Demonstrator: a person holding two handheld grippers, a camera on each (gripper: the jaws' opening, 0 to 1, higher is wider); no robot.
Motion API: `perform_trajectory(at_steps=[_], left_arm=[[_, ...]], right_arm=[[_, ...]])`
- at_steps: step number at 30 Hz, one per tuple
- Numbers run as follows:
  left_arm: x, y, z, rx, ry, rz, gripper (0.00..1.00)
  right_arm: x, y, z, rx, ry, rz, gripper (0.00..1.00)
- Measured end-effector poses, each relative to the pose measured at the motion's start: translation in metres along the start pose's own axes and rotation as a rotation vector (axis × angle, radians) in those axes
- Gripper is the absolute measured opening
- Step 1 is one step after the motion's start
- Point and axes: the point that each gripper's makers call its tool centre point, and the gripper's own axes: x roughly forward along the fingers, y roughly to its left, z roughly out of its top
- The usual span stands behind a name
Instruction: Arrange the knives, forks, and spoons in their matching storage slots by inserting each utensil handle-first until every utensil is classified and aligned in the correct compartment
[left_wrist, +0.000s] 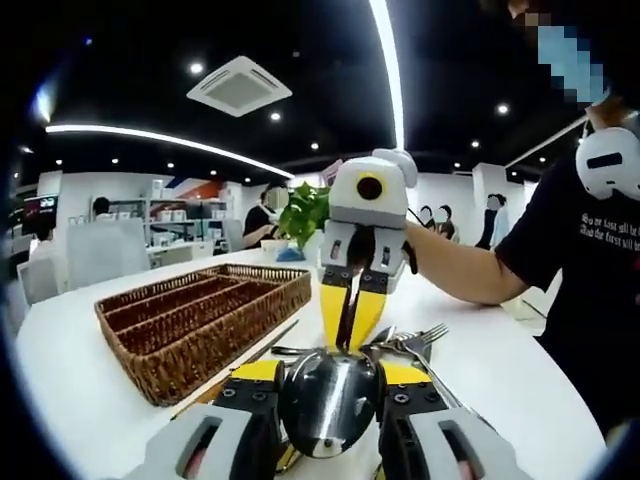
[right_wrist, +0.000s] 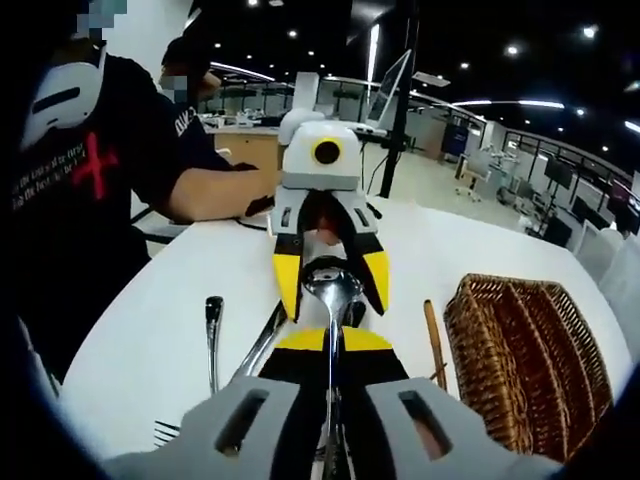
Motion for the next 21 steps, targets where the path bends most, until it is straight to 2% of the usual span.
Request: perform_trajectory(at_steps=[4, 12, 21], left_arm=[[-0.001, -0.005, 0.001, -0.001, -0.003, -0.025, 0.36], [-0.001, -0.007, 0.001, 0.022, -0.003, -0.020, 0.34], [0.000, -0.006, -0.006, 0.038, 0.031, -0.019, 0.34]], right_arm=[[0.001, 0.004, -0.001, 0.012, -0.005, 0.018, 0.01], [0.008, 0.002, -0.011, 0.025, 0.025, 0.017, 0.02], [0.010, 0.000, -0.018, 0.050, 0.016, 0.022, 0.03]])
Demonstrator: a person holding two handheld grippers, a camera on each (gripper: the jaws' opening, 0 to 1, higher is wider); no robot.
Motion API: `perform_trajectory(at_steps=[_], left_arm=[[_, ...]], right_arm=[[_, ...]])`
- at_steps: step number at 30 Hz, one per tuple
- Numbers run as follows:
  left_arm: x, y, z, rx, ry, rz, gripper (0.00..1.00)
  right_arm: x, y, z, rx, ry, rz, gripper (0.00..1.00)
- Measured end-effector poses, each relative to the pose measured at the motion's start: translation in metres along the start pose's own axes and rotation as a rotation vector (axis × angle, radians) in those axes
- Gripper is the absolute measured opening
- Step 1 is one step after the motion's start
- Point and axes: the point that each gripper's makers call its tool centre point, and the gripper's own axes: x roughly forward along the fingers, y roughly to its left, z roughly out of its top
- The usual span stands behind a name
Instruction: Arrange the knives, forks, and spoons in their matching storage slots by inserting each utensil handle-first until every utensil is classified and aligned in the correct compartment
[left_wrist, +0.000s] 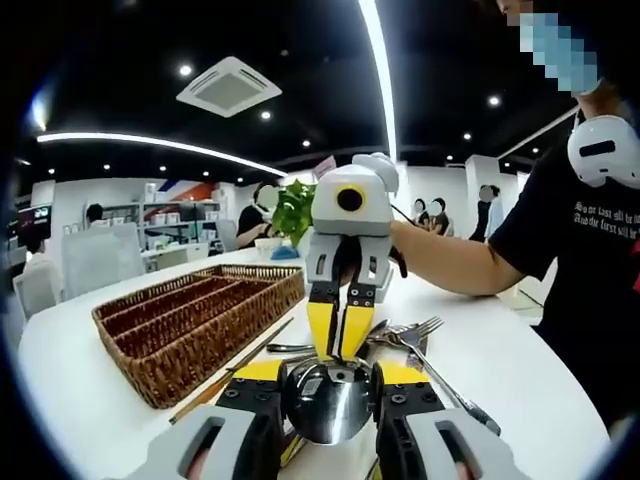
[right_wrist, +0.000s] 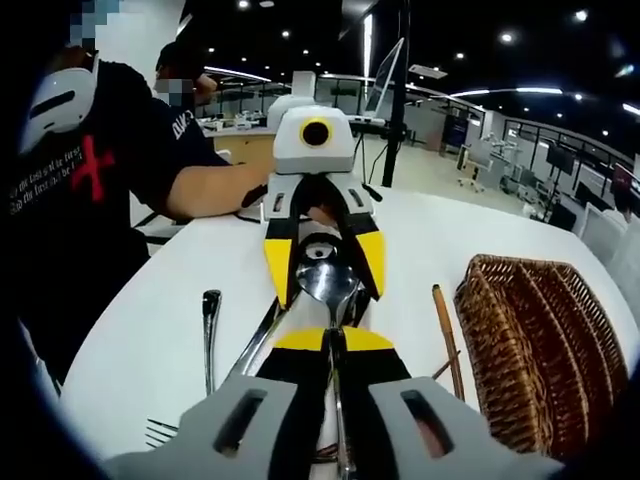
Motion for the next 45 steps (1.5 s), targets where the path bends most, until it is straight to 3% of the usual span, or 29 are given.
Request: perform_trajectory(at_steps=[5, 8, 9, 24, 26, 37, 39, 41, 45], left_arm=[[0.000, 0.000, -0.001, 0.003, 0.006, 0.000, 0.34], [0.000, 0.000, 0.000, 0.003, 0.001, -0.001, 0.34], [0.000, 0.000, -0.001, 0.003, 0.003, -0.002, 0.34], [-0.006, 0.006, 0.001, -0.013, -0.022, 0.011, 0.34], [-0.006, 0.006, 0.000, -0.011, -0.018, 0.014, 0.34], [-0.006, 0.012, 0.001, -0.058, -0.030, 0.044, 0.36], [-0.007, 0.015, 0.002, -0.052, -0.037, 0.058, 0.45], [-0.007, 0.021, 0.005, -0.048, -0.053, 0.089, 0.66], [-0.010, 0.034, 0.008, -0.041, -0.064, 0.161, 0.90]], right_arm=[[0.001, -0.001, -0.003, 0.010, -0.015, 0.008, 0.04], [0.006, 0.000, -0.018, 0.020, 0.022, 0.019, 0.08], [0.007, -0.002, -0.018, 0.003, 0.011, 0.010, 0.05], [-0.008, 0.000, 0.006, -0.020, -0.035, 0.008, 0.02], [-0.009, -0.002, 0.010, -0.062, -0.046, -0.004, 0.02], [-0.012, -0.004, 0.013, -0.042, -0.004, -0.046, 0.01], [-0.012, -0.008, 0.013, -0.039, 0.003, -0.068, 0.01], [-0.014, -0.008, 0.013, -0.045, 0.002, -0.071, 0.01], [-0.020, -0.011, 0.012, -0.115, 0.005, -0.091, 0.01]])
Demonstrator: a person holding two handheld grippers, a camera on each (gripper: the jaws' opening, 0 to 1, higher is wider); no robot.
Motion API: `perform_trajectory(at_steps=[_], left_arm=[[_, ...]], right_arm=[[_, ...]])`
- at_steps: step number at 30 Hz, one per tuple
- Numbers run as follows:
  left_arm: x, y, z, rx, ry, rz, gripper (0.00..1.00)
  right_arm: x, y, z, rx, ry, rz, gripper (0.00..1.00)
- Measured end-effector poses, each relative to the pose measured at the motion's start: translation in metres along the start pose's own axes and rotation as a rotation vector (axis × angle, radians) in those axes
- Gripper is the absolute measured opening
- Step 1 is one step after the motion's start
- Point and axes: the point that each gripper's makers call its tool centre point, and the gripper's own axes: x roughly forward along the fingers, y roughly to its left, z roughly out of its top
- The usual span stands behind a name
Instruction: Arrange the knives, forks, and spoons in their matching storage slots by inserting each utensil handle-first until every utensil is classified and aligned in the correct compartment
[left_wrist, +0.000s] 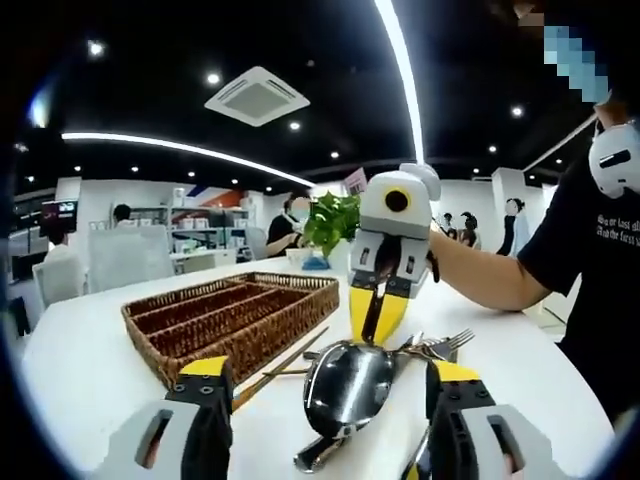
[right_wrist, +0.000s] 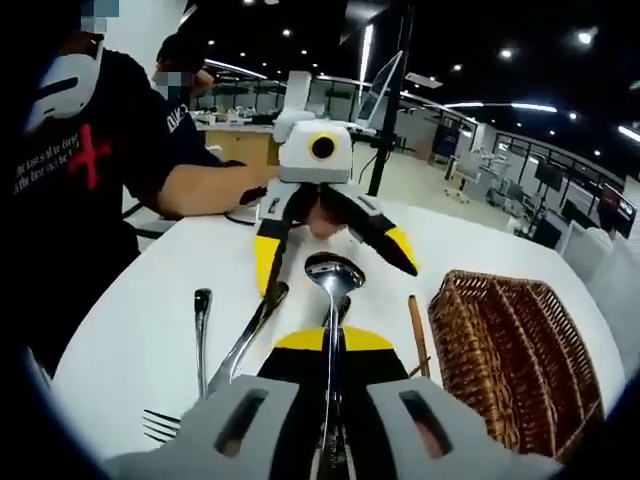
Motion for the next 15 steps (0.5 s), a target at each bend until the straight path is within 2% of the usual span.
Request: perform_trajectory(at_steps=[1, 2, 6, 12, 15], left_arm=[[-0.001, 0.007, 0.002, 0.003, -0.010, 0.033, 0.98], [-0.002, 0.016, 0.004, -0.002, -0.021, 0.075, 1.00], [-0.009, 0.030, 0.002, -0.004, -0.011, 0.124, 1.00], [-0.010, 0.030, 0.001, -0.004, -0.003, 0.134, 1.00], [-0.016, 0.028, -0.005, -0.019, 0.036, 0.120, 1.00]], right_arm=[[-0.002, -0.001, 0.000, -0.002, 0.002, -0.001, 0.01], [-0.005, -0.004, 0.001, -0.012, -0.001, -0.012, 0.01], [-0.011, -0.010, 0.001, -0.031, 0.014, -0.039, 0.01], [-0.024, -0.013, 0.006, -0.039, 0.017, -0.070, 0.01], [-0.033, -0.017, 0.007, -0.061, 0.020, -0.091, 0.01]])
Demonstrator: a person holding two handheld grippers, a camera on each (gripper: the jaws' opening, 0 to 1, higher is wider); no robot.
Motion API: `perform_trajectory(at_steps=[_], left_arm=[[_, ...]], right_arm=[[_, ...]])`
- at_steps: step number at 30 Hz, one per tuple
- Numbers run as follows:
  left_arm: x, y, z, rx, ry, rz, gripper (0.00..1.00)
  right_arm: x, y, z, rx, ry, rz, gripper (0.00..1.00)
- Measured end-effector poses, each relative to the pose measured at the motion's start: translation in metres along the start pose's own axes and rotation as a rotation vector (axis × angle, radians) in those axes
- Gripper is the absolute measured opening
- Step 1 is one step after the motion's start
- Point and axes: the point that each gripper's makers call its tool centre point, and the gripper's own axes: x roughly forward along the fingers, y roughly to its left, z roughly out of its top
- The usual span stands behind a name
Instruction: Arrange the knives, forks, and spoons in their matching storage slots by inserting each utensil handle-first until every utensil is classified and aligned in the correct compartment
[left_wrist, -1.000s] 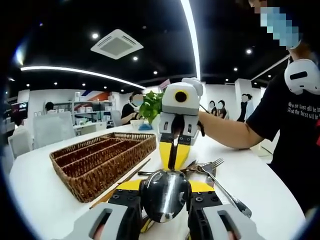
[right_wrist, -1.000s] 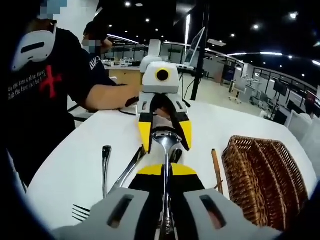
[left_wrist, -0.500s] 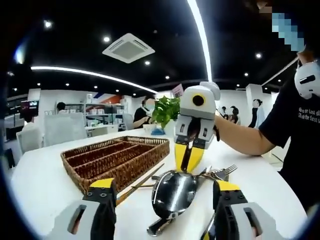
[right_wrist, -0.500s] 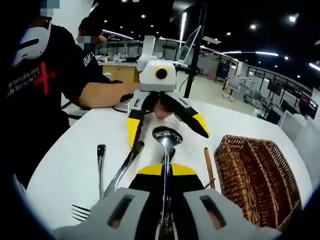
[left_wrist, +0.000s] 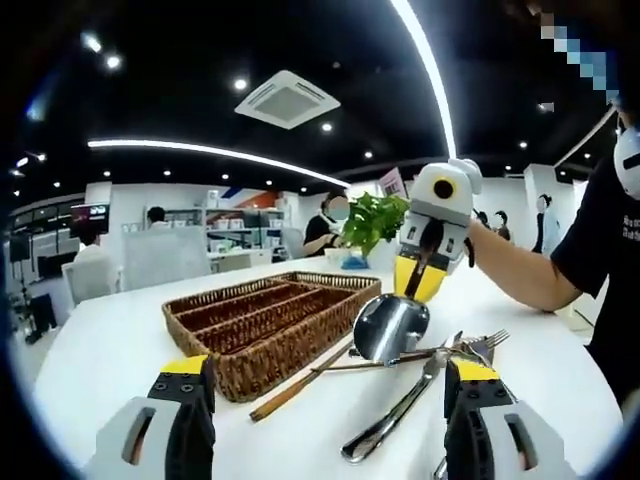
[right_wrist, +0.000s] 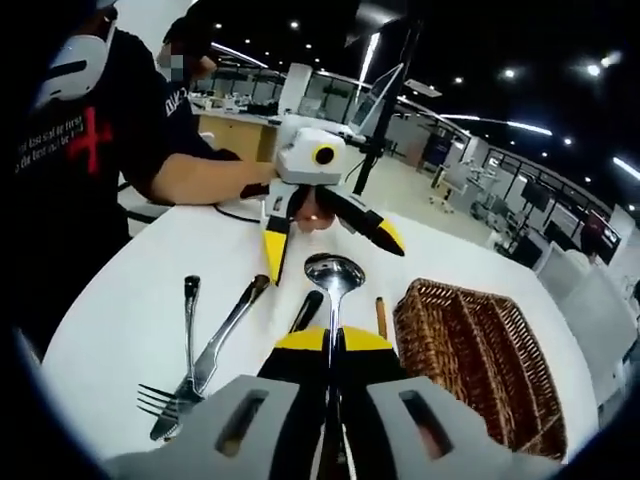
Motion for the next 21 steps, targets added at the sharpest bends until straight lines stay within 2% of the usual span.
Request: perform_trajectory(at_steps=[2, 3, 6, 9, 12, 21], left_arm=[[-0.007, 0.007, -0.005, -0.031, 0.033, 0.026, 1.00], [-0.012, 0.016, -0.002, -0.004, 0.018, 0.064, 1.00], [-0.019, 0.024, 0.007, -0.027, -0.019, 0.089, 1.00], [-0.020, 0.026, 0.007, -0.006, -0.015, 0.110, 1.00], [-0.018, 0.029, 0.008, -0.006, -0.014, 0.126, 1.00], [-0.017, 0.035, 0.006, -0.012, -0.005, 0.164, 1.00]], right_arm=[[-0.003, -0.003, 0.000, 0.003, 0.004, -0.010, 0.01], [-0.006, -0.004, 0.000, 0.005, 0.005, -0.015, 0.01], [-0.013, -0.009, 0.001, 0.011, -0.001, -0.036, 0.01], [-0.017, -0.012, 0.000, 0.000, 0.004, -0.060, 0.01], [-0.022, -0.016, 0.007, -0.055, -0.016, -0.084, 0.01], [-0.031, -0.016, 0.013, -0.054, -0.014, -0.096, 0.01]])
